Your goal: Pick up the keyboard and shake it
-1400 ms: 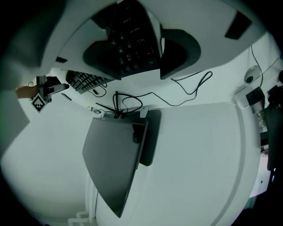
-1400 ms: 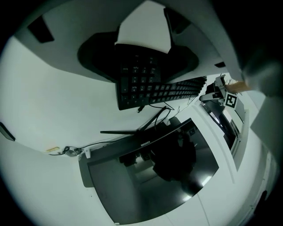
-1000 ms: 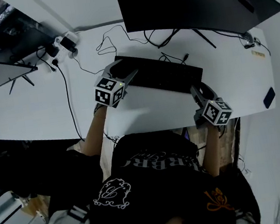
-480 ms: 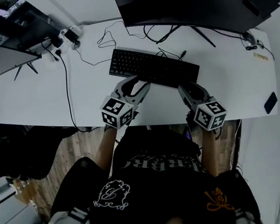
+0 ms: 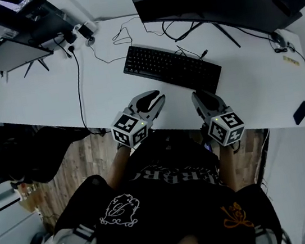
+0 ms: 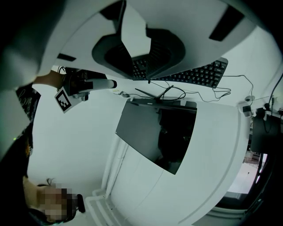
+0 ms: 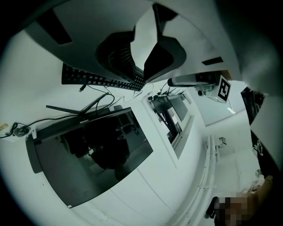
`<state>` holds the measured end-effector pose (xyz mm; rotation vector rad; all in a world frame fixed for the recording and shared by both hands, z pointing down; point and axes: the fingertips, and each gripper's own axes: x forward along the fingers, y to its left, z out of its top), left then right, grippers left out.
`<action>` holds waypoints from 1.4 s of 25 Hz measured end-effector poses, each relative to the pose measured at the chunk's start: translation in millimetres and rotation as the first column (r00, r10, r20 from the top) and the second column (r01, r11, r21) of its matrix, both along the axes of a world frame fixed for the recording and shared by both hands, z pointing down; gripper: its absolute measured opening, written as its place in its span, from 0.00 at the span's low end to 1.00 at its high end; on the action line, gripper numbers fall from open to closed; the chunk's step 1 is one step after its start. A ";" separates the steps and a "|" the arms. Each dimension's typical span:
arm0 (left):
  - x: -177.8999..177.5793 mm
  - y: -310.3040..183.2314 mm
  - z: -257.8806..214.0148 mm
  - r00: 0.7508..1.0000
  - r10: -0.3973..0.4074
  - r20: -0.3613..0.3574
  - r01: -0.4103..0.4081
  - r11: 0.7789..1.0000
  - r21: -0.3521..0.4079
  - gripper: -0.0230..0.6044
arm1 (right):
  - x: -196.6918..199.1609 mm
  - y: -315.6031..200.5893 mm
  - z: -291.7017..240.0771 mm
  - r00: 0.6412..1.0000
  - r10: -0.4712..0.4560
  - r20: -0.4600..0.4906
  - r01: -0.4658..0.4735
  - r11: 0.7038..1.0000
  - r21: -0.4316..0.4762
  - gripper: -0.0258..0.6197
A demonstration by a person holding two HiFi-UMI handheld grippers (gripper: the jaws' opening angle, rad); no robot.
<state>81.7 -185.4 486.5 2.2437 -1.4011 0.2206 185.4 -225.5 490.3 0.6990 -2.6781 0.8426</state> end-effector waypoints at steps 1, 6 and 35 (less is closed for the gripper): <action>0.4 3.1 0.0 1.000 0.005 0.006 -0.005 1.000 -0.002 0.20 | -0.3 3.4 0.1 1.000 0.000 0.002 0.000 1.000 -0.001 0.13; -3.9 16.0 -4.3 1.000 0.023 0.017 -0.024 1.000 0.006 0.19 | -6.3 19.8 -2.1 1.000 0.001 0.004 -0.001 1.000 0.009 0.13; -91.5 224.7 -60.3 0.998 0.031 -0.047 -0.022 0.984 0.174 0.12 | -116.4 242.9 -64.6 0.994 -0.002 0.109 -0.008 0.996 0.085 0.06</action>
